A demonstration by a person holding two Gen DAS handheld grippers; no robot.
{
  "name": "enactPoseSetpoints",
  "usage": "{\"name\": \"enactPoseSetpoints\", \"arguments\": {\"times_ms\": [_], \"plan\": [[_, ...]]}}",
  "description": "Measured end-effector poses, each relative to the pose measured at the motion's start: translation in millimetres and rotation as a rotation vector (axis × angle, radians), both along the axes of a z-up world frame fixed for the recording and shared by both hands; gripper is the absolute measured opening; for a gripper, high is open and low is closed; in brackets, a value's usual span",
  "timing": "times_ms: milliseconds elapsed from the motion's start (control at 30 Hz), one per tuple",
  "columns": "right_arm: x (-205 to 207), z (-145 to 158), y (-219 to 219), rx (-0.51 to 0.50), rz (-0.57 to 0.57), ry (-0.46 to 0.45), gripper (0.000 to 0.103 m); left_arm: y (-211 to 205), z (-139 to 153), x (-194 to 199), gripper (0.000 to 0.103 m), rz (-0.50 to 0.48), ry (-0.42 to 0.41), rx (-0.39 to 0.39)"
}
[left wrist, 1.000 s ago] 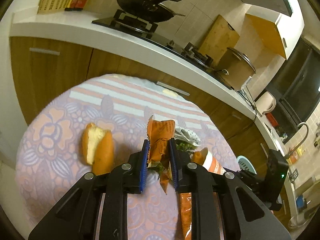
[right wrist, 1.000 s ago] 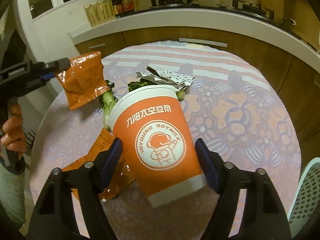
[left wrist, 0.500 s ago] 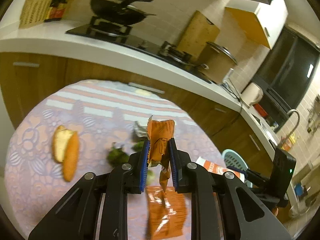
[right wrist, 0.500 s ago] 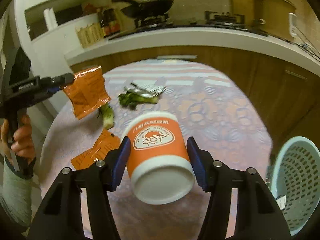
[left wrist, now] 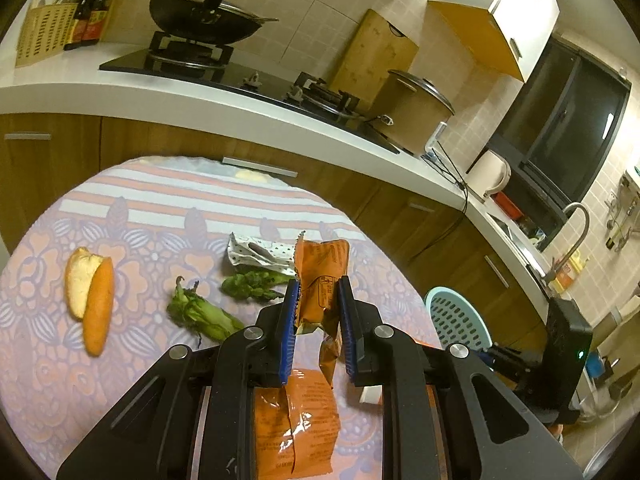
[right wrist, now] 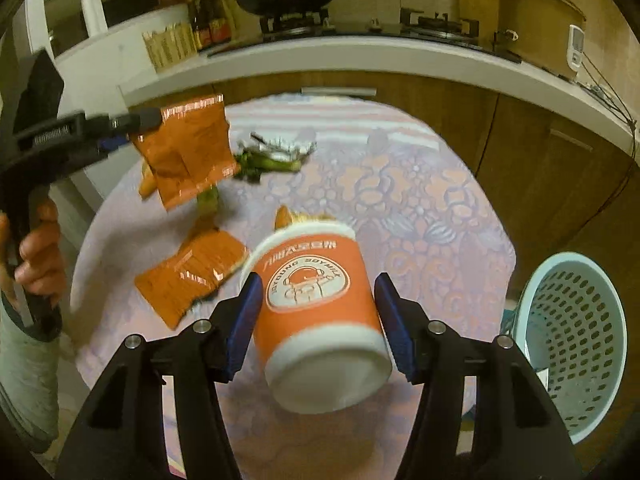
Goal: Collect trash
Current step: 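Lift the wrapper and orange cup and carry them toward the blue basket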
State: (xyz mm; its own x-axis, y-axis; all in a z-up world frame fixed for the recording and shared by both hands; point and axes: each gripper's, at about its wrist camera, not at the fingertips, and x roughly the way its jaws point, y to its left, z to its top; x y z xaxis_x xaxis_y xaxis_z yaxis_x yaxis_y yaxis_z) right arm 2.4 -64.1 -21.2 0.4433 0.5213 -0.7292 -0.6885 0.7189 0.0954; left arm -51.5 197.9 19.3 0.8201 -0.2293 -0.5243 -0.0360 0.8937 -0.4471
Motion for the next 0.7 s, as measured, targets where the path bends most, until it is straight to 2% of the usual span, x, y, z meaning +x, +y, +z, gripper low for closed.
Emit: {"name": "enactPoseSetpoints", "arguments": {"times_ms": [67, 167, 267, 367, 400, 433, 567, 700], "plan": [[0.7, -7.3, 0.5, -0.02, 0.009, 0.029, 0.059, 2.1, -1.3, -0.7, 0.018, -0.002, -0.001, -0.008], [5.2, -26.2, 9.8, -0.081, 0.017, 0.081, 0.074, 4.0, -2.6, -0.2, 0.018, -0.007, 0.0, -0.011], [4.2, -43.1, 21.1, -0.129, 0.044, 0.101, 0.077, 4.0, -2.7, -2.3, 0.018, -0.015, -0.002, -0.008], [0.1, -58.6, 29.6, -0.211, 0.055, 0.104, 0.077, 5.9, -3.1, -4.2, 0.018, -0.017, -0.005, -0.01], [-3.8, -61.3, 30.7, -0.236, 0.056, 0.075, 0.075, 7.0, -3.8, -4.3, 0.018, -0.018, -0.005, -0.013], [-7.9, -60.8, 30.2, -0.241, 0.06, 0.054, 0.068, 6.7, -4.3, -4.0, 0.018, -0.019, -0.004, -0.014], [-22.5, -47.9, 18.6, -0.216, 0.075, 0.017, 0.066, 4.9, -7.4, -2.7, 0.018, -0.025, 0.005, -0.021], [-33.2, -24.5, -5.4, -0.151, 0.093, 0.043, 0.066, -3.7, -5.2, 1.2, 0.018, -0.048, 0.002, -0.011]]}}
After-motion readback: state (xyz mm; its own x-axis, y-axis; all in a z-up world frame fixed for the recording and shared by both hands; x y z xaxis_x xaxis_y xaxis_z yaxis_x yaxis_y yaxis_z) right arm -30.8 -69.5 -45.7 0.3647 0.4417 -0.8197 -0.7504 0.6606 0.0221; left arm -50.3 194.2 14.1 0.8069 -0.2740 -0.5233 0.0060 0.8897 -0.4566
